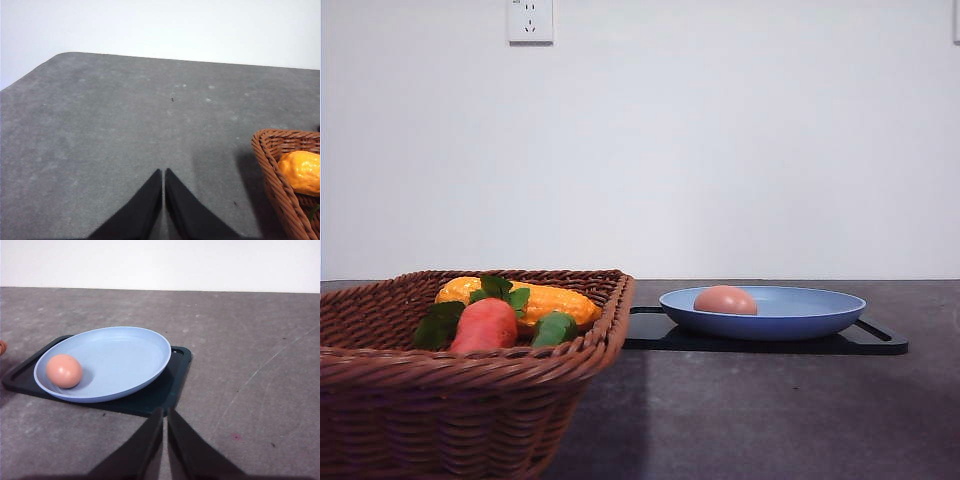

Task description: Transfer egg from basket to plate and serve

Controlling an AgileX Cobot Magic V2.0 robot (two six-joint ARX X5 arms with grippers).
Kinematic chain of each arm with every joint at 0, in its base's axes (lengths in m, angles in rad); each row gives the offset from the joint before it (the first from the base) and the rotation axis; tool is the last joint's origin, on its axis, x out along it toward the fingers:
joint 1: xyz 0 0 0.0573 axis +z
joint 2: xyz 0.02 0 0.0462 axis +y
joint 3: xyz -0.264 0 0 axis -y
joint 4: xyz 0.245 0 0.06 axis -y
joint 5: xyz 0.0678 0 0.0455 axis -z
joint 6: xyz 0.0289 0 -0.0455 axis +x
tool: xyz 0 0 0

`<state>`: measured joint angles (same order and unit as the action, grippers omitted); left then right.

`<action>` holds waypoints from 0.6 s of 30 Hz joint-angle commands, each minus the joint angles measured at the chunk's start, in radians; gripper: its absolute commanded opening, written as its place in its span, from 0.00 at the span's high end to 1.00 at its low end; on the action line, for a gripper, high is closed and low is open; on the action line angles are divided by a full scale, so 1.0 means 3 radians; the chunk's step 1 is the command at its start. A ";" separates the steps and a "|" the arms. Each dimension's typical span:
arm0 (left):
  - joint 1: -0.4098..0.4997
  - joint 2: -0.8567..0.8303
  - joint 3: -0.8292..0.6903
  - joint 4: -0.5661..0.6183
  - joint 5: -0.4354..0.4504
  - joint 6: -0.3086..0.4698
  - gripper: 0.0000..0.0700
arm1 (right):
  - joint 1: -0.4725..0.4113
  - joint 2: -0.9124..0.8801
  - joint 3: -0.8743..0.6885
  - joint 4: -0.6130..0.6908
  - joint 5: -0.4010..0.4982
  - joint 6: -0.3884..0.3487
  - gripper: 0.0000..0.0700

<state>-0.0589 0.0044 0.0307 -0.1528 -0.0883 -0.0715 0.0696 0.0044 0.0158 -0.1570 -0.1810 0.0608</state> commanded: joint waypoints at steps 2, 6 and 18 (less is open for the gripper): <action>0.0005 -0.0003 -0.0093 0.0043 0.0008 -0.0027 1.00 | -0.0004 -0.0003 -0.0022 -0.0003 0.0004 0.0056 1.00; 0.0005 -0.0003 -0.0093 0.0042 0.0008 -0.0027 1.00 | -0.0004 -0.0003 -0.0022 -0.0003 0.0004 0.0056 1.00; 0.0005 -0.0003 -0.0093 0.0042 0.0008 -0.0027 1.00 | -0.0004 -0.0003 -0.0022 -0.0003 0.0004 0.0056 1.00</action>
<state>-0.0589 0.0044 0.0307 -0.1528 -0.0883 -0.0715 0.0696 0.0044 0.0158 -0.1570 -0.1810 0.0608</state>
